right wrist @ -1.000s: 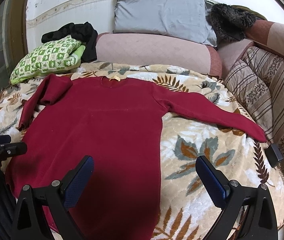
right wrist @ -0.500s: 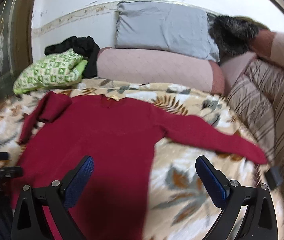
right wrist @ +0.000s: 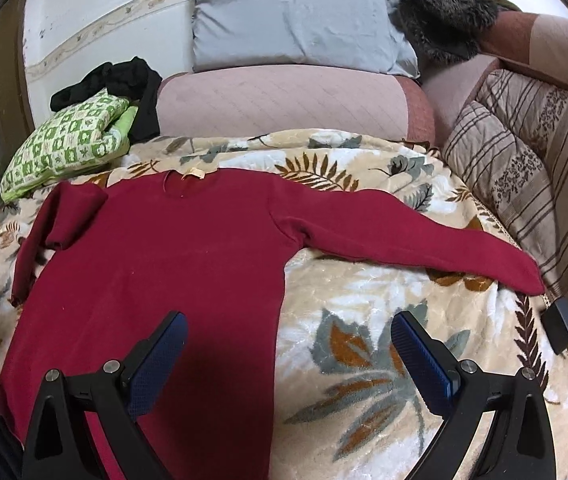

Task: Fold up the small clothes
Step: 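Grasp the sweater's side edge near the sleeve with the left gripper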

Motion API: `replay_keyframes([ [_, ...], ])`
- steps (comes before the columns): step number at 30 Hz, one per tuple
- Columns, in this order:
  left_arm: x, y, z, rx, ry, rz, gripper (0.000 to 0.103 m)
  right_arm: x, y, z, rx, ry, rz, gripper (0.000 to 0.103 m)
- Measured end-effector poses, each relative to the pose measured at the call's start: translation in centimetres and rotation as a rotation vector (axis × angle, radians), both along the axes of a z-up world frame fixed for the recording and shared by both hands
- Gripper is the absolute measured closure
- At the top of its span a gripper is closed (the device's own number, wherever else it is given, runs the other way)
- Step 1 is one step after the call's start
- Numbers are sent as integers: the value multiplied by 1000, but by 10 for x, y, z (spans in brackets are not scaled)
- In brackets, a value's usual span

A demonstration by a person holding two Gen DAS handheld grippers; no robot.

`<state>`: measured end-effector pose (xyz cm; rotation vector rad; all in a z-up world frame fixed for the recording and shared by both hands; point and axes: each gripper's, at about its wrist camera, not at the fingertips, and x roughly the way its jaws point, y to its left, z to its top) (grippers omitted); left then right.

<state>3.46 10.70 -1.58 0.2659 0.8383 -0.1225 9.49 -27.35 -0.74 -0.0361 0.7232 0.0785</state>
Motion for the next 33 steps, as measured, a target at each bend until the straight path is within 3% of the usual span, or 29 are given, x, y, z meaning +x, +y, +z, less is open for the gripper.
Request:
replay_keyframes([
  [5,18,-11,-22,62,17,-25,0,-1,0,0,3,3,-8,2],
  [9,40,-12,-37,203,2,105,0,3,2,-5,-4,28,-6,2],
  [12,44,-9,-42,247,-11,183,2,4,2,-7,-6,41,-7,2],
  [14,41,-3,-41,229,-26,210,10,6,0,-9,-3,51,-11,2],
  [16,36,5,-35,187,-55,229,27,7,-1,-10,4,57,-15,2],
  [19,31,22,-24,73,-89,254,33,7,-3,-11,12,63,-18,2],
  [23,33,28,-20,-12,-89,239,37,8,-2,-11,10,63,-18,2],
  [25,33,26,-20,-59,-75,214,61,8,-3,-12,7,67,-18,2],
  [28,37,31,-20,-133,-40,197,85,8,0,-12,2,71,-17,2],
  [33,36,37,-9,-240,-24,177,94,6,3,-10,4,54,-7,2],
])
